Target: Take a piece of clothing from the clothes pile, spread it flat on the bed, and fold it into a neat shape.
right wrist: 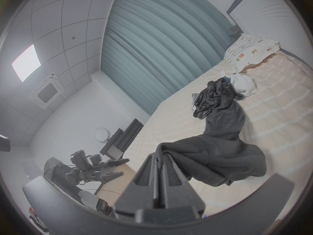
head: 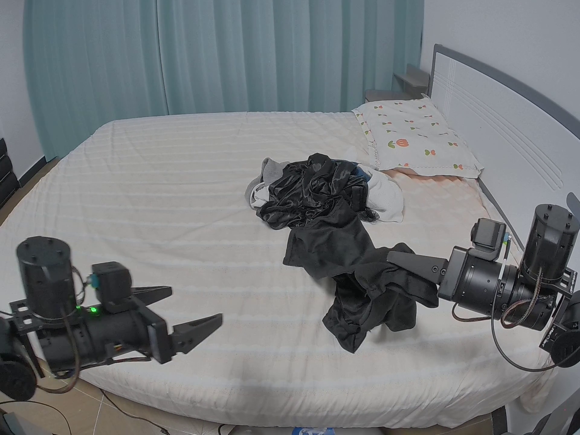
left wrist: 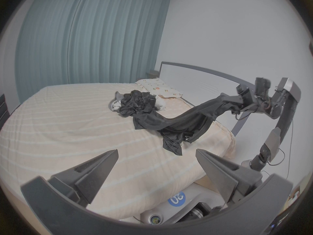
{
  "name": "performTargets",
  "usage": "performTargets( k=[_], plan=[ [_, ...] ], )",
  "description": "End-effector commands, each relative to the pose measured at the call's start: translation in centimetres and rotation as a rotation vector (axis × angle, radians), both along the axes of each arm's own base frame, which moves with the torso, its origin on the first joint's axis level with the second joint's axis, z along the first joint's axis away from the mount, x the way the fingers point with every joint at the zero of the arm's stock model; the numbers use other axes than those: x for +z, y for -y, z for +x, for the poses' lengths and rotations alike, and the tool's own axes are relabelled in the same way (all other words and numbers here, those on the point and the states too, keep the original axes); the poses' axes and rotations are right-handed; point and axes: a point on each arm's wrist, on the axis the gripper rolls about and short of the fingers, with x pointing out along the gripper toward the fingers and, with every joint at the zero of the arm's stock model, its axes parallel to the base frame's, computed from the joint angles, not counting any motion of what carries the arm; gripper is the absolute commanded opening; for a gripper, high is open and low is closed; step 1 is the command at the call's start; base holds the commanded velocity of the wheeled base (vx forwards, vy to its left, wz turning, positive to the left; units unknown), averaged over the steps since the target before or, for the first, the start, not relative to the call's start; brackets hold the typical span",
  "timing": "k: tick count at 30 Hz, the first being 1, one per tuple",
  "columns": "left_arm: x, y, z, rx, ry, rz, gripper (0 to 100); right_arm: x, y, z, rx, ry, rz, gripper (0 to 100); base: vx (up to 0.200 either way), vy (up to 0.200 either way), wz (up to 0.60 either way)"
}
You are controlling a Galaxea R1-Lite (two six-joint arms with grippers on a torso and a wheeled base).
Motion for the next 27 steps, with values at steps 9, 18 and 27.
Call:
performTargets(
  k=[9, 18, 27],
  plan=[
    [-8.0, 9.5, 10.0, 0.052, -0.044, 0.057, 100, -0.4, -2.3, -0.2, 0.077, -0.02, -0.016, 0, 0.0, 0.0, 0.0],
    [-10.3, 11.1, 12.2, 0.071, -0.078, 0.038, 100, 0.2, -2.9, -0.9, 0.11, 0.004, -0.008, 0, 0.0, 0.0, 0.0],
    [-11.3, 13.1, 15.4, 0.119, -0.057, -0.037, 100, 1.0, -2.6, -1.6, 0.121, 0.039, 0.008, 0, 0.0, 0.0, 0.0]
  ],
)
